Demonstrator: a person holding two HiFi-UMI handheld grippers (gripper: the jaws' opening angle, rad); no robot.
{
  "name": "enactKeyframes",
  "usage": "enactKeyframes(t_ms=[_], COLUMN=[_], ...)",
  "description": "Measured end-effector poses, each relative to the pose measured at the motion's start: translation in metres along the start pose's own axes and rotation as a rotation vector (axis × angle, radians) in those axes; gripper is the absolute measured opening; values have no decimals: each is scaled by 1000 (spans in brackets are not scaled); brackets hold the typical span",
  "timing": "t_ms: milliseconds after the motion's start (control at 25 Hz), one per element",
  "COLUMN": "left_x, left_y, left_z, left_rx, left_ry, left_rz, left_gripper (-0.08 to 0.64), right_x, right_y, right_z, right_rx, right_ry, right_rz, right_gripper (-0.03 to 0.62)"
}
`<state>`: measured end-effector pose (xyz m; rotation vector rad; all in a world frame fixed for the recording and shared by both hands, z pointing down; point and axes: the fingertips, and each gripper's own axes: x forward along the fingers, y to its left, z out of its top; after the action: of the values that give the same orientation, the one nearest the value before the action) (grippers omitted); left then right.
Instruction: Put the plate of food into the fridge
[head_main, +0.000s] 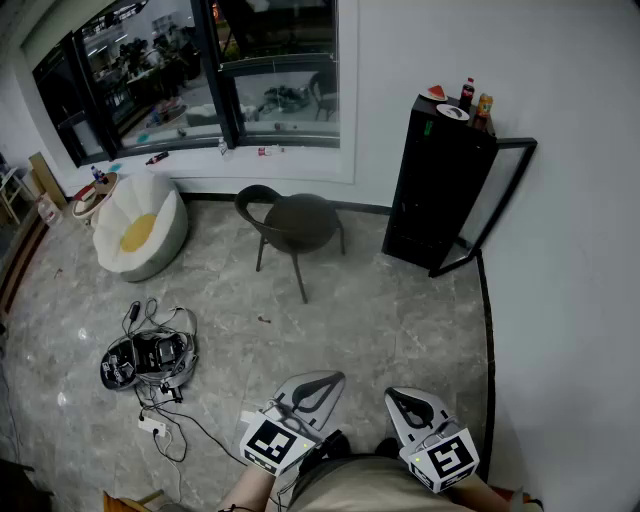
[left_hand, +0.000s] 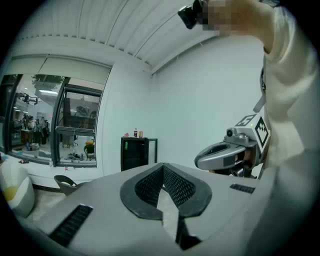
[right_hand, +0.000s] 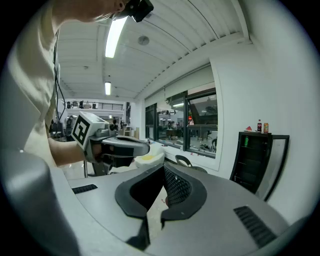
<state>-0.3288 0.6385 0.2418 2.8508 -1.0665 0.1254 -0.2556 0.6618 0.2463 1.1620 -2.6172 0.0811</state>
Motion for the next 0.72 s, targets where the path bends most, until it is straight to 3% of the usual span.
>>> enactKeyframes(t_ms=[360, 720], left_x=[-12, 24], left_y=[17, 22], left_z=[6, 13], left_rx=[5, 38], left_ry=[-17, 7], left_rz=[13, 24], left_gripper=[9, 9], right_x=[16, 29], right_y=[9, -39], right_z=[7, 10], right_rx=[9, 47], right_ry=[1, -57], right_rz=[-16, -41], right_gripper=[20, 21])
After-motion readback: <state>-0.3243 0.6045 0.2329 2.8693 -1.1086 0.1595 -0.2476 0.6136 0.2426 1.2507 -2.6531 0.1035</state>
